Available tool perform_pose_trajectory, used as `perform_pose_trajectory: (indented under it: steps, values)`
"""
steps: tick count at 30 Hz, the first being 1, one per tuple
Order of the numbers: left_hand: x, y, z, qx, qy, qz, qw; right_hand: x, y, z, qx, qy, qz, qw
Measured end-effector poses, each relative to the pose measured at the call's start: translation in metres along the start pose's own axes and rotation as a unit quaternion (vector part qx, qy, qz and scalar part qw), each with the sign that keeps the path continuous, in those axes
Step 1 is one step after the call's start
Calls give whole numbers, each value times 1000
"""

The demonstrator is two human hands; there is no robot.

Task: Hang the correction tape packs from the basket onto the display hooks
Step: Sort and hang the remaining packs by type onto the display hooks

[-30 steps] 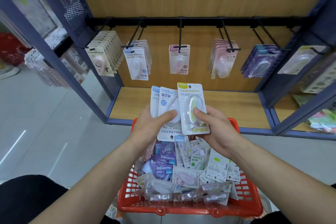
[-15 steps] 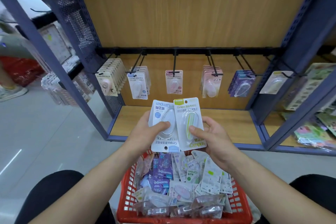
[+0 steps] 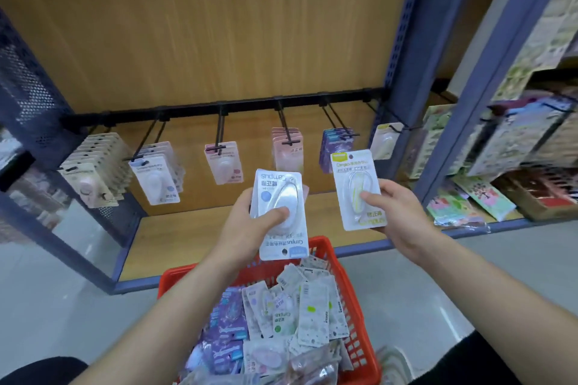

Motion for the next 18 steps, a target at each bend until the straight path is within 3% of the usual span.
perform_pose_trajectory:
  steps: [9, 18]
  values:
    - [-87, -66, -17, 0, -2, -24, 1000, 105, -110, 0, 13, 40, 108, 993]
    - [-107, -92, -42, 8, -5, -1, 1000, 111, -162, -5, 33, -26, 101, 994]
Point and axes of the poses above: each hand's wrist, its own y-axis away from the middle knuckle, its own x-axis out of the back of the hand, z = x × y, the point moved 3 cm from there along -y, towards the middle knuckle, and after that the axes turned 11 degrees about -x, right-handed, at the moved point
